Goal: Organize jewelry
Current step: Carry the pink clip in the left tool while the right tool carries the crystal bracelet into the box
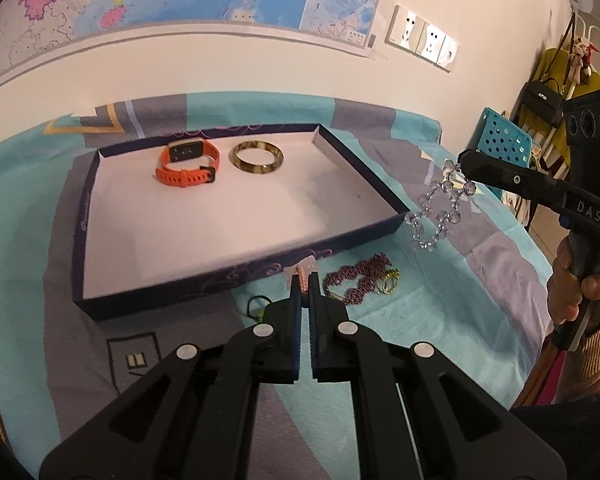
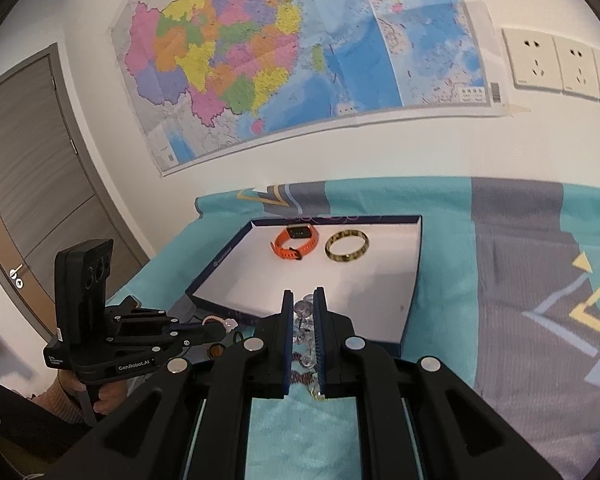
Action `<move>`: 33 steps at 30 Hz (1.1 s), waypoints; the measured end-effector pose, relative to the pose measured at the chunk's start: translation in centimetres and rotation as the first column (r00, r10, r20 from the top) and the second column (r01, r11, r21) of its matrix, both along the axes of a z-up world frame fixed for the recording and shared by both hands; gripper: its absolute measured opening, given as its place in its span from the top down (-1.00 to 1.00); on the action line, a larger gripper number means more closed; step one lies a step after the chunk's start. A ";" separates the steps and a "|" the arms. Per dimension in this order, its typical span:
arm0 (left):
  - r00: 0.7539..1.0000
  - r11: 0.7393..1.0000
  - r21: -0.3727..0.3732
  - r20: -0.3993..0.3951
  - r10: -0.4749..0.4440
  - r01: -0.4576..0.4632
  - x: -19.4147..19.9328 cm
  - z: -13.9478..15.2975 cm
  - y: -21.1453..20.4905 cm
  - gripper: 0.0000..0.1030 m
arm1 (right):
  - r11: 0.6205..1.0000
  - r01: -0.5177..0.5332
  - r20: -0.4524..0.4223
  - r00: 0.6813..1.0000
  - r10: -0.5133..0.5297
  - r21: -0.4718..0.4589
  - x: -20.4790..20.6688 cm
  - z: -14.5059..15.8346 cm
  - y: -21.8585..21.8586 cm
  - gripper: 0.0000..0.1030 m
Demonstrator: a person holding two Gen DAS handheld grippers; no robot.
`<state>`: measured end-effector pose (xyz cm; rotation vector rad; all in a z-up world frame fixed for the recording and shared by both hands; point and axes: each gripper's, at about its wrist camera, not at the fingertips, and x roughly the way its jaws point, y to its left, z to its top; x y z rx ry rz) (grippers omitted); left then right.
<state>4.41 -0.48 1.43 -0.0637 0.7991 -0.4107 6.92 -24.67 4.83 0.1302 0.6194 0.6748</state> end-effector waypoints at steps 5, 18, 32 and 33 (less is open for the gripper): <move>1.000 1.000 0.006 0.011 0.010 -0.010 0.7 0.5 0.6 0.93 | 1.000 -0.013 0.004 1.000 0.013 0.004 1.0 0.4 0.7 0.84; 0.999 0.999 0.024 0.018 0.042 -0.042 3.0 1.0 2.2 0.93 | 0.999 -0.037 -0.002 0.999 0.037 0.001 4.0 0.6 3.1 0.84; 0.998 0.997 0.050 0.003 0.066 -0.066 5.6 0.6 3.1 0.93 | 0.999 -0.051 -0.033 0.998 0.051 -0.004 8.0 0.0 5.7 0.84; 0.998 0.996 0.052 0.002 0.067 -0.067 5.8 0.5 3.1 0.93 | 0.999 -0.049 -0.035 0.998 0.049 -0.005 8.2 0.0 5.9 0.84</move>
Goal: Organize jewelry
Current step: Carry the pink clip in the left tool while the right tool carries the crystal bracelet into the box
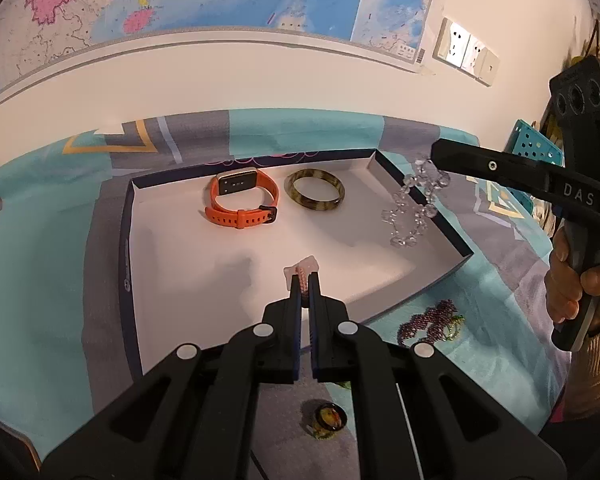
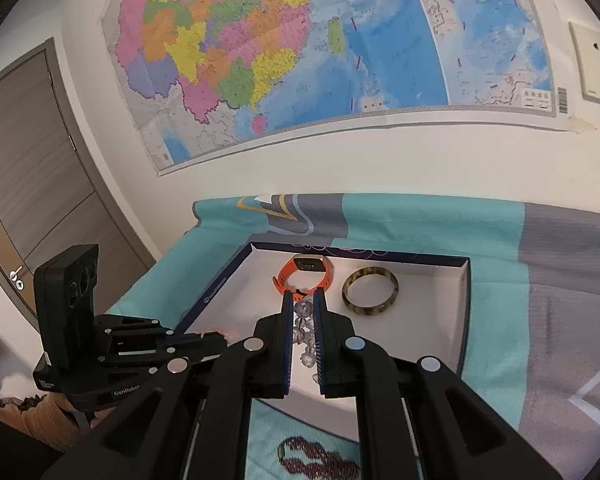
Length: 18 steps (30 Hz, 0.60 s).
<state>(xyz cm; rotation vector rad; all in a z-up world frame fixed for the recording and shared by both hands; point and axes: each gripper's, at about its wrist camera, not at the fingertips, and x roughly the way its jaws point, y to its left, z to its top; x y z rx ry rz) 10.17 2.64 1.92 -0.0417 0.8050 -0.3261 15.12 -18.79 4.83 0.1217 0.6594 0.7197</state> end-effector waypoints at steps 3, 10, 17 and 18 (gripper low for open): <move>1.000 1.000 0.001 -0.008 0.003 -0.003 0.5 -0.2 0.1 0.93 | 1.000 0.003 -0.010 1.000 -0.003 -0.001 0.8 -0.2 0.4 0.84; 1.000 1.000 0.012 -0.018 0.008 -0.008 1.5 -0.5 0.2 0.93 | 1.000 -0.001 -0.035 0.999 0.001 -0.007 2.5 -1.0 1.5 0.84; 0.999 1.000 0.024 -0.027 0.018 -0.017 2.7 -0.7 0.4 0.93 | 1.000 -0.005 -0.051 0.999 0.005 -0.004 3.7 -1.5 2.4 0.84; 0.999 0.999 0.026 -0.027 0.018 -0.018 2.8 -0.7 0.4 0.93 | 1.000 -0.006 -0.053 0.999 0.006 -0.003 3.8 -1.5 2.6 0.84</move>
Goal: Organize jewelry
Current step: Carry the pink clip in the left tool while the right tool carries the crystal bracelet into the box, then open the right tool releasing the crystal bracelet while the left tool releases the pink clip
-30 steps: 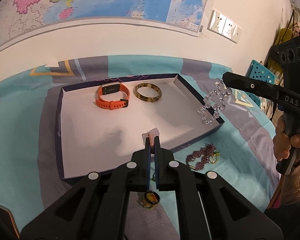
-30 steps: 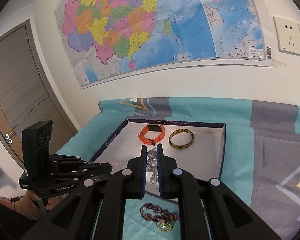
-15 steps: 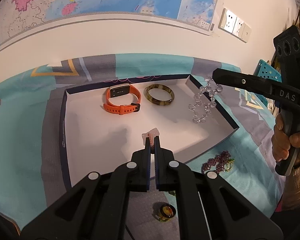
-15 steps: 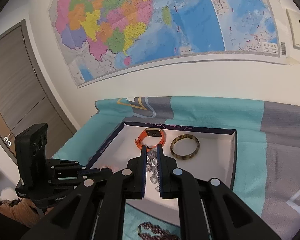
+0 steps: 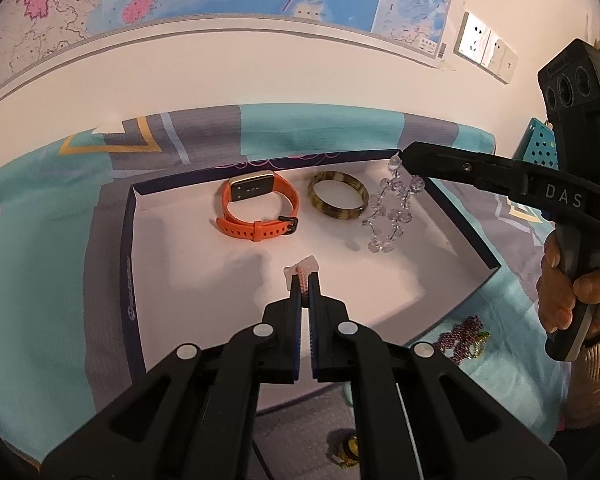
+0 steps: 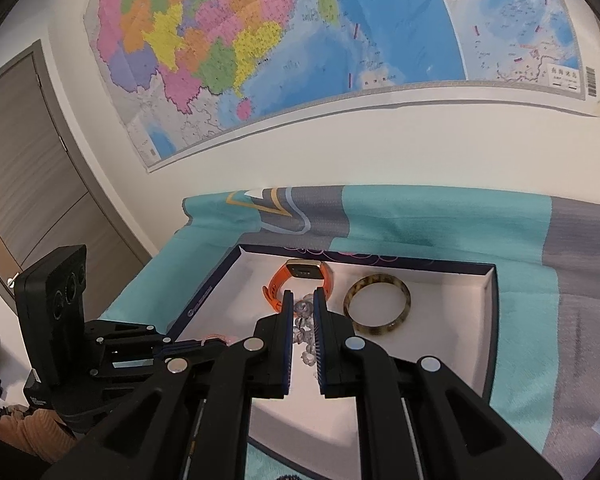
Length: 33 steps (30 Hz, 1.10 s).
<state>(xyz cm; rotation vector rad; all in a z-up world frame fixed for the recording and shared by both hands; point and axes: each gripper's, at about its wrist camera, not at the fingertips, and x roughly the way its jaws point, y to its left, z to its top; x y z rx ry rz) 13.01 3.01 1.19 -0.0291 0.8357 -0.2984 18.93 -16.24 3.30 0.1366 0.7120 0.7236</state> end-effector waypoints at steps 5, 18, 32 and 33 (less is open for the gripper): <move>1.000 1.000 0.009 -0.009 0.011 -0.011 0.9 -0.2 0.2 0.93 | 1.000 -0.004 -0.005 1.000 0.004 0.005 0.7 -0.2 0.6 0.84; 0.999 0.999 0.023 -0.039 0.029 -0.028 2.3 -1.2 0.5 0.93 | 1.000 0.008 -0.067 0.998 -0.010 -0.020 2.7 -2.7 0.7 0.84; 0.998 0.999 0.044 -0.067 0.018 -0.016 3.6 -2.0 0.1 0.93 | 0.992 0.022 -0.058 0.998 -0.029 -0.122 2.8 -3.8 0.2 0.84; 0.997 0.999 0.042 -0.070 0.017 -0.014 3.7 -2.1 0.1 0.93 | 0.992 0.026 -0.061 0.998 -0.034 -0.126 2.8 -3.9 0.0 0.84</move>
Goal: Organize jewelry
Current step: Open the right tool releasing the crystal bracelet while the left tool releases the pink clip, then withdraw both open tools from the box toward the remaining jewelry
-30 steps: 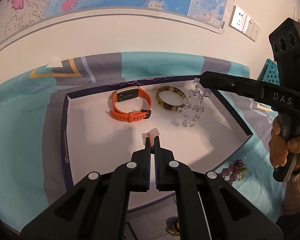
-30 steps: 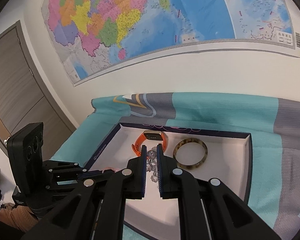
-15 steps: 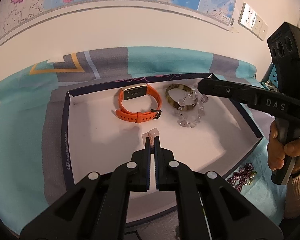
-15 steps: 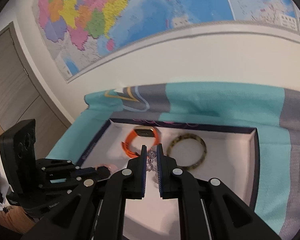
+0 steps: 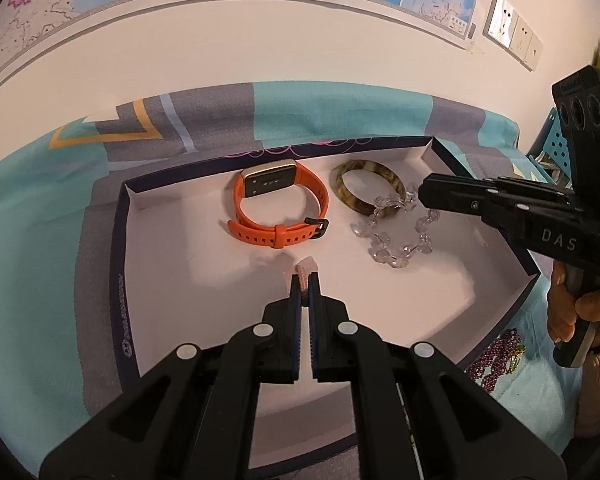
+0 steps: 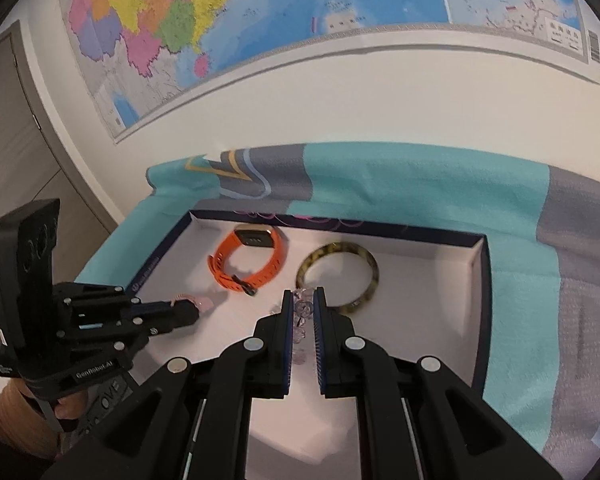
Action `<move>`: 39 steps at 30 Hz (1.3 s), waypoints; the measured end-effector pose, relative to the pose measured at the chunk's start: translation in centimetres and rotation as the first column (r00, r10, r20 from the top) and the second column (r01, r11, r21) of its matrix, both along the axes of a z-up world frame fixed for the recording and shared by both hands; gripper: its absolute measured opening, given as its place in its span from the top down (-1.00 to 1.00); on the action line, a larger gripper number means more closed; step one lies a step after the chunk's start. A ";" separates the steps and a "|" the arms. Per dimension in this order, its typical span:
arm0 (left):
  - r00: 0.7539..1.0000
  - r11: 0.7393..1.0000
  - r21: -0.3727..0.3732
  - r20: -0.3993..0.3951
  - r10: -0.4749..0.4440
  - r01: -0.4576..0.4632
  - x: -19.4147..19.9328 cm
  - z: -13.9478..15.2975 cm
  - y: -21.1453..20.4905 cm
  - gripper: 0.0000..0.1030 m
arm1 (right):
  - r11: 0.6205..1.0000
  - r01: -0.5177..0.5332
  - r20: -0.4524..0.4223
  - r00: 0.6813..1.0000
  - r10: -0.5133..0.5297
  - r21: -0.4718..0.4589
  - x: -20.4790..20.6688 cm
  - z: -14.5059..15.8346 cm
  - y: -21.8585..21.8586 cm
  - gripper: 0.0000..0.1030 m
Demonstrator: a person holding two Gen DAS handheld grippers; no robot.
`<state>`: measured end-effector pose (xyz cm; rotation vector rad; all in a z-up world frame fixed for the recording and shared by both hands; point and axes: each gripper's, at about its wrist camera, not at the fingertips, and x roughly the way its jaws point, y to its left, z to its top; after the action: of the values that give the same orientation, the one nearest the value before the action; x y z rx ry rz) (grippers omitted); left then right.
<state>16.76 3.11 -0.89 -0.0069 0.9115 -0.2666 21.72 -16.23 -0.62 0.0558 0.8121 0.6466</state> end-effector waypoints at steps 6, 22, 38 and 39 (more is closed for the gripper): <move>1.000 1.000 -0.016 -0.018 0.001 -0.001 0.6 -0.4 0.2 0.92 | 1.000 0.017 -0.032 0.999 -0.017 -0.013 0.3 -1.1 -0.7 0.84; 0.999 0.999 -0.021 -0.015 0.029 -0.029 1.4 -0.5 0.4 0.60 | 0.997 0.071 -0.053 0.996 -0.072 -0.030 0.9 -2.0 -1.5 0.58; 0.989 0.997 -0.024 0.130 0.077 -0.074 -4.7 3.1 1.6 0.20 | 0.999 0.041 0.061 0.997 -0.039 -0.022 -4.1 1.5 -2.9 0.13; 0.988 0.997 -0.023 0.134 0.075 -0.073 -5.1 3.2 1.6 0.19 | 0.999 0.036 0.065 0.997 -0.034 -0.021 -4.5 1.6 -3.0 0.12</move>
<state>11.62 4.67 2.30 -0.0393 0.7731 -0.2037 17.24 -19.26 0.98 0.0286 0.7540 0.6032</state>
